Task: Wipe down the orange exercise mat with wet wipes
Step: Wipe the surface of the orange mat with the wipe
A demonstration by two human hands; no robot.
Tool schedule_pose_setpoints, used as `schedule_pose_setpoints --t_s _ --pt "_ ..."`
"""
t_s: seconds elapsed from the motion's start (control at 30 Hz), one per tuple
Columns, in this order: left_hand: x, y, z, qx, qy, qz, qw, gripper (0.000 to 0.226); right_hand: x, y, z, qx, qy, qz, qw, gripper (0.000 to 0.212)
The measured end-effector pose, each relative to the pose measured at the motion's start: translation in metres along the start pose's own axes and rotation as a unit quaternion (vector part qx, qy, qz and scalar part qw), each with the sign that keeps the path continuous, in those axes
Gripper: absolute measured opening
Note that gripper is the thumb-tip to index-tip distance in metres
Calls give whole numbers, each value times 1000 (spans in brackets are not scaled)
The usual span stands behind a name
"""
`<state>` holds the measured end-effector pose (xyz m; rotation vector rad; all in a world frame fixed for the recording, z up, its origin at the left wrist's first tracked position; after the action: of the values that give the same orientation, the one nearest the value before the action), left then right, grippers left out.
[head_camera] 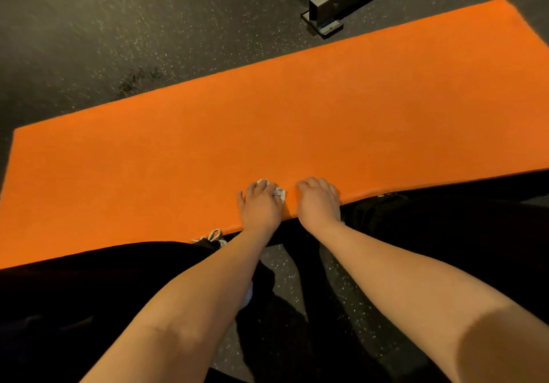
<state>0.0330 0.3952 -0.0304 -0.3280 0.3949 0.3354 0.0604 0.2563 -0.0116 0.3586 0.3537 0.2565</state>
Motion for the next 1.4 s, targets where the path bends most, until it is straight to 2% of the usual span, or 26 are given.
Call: schedule_pose_setpoints --t_s 0.1,0.3,0.37,0.47,0.63,0.73,0.8,0.97,1.03,1.13,1.2,1.27,1.4 --pt "2 -6 -11 -25 17 -27 999 44 5 -6 -9 22 -7 -26 999 42" --pt "0 -54 -37 -56 73 -170 981 50 9 -35 -9 98 -67 -80 990 38" --pt "1 -58 -38 -45 82 -199 976 50 11 -35 -12 121 -56 -83 988 39" --pt "4 -44 -32 -15 73 -182 981 49 9 -29 -20 44 -24 -51 997 41" --pt "0 -9 -21 9 44 -79 996 47 -4 -16 -30 -33 3 -35 999 51" --pt "-2 -22 -23 -27 74 -88 993 45 -7 -11 -28 -64 1 -29 998 49" --pt "-9 -36 -28 -32 94 -118 988 49 -7 -9 -25 -62 0 -32 998 43" --pt "-23 -41 -26 -58 71 -150 984 48 -9 -7 -18 -47 -10 -19 999 34" --pt "-23 -32 -19 -41 55 -140 988 47 -9 -7 -16 -52 -1 -15 999 37" --pt "-25 -15 -7 -40 25 -76 996 39 -9 -9 -14 -54 8 -6 998 40" --pt "-25 -18 -9 -50 39 -64 996 35 -7 -12 -11 -43 5 -3 999 37" --pt "-25 -36 -18 -69 81 -96 990 34 -4 -18 -5 -4 -4 -24 1000 33" --pt "-29 -75 -28 -77 117 -162 977 49 -6 -42 4 99 -32 -75 992 32"
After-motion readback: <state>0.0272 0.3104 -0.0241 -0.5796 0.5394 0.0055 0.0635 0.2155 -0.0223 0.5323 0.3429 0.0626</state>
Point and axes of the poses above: each hand's wrist, its own x-axis towards the middle knuckle, its own z-axis out of the back of the hand, y = z × x, the point moved 9 cm from there along x, towards the middle knuckle, and after that the axes turned 4 degrees about y, right-handed, at the moved point
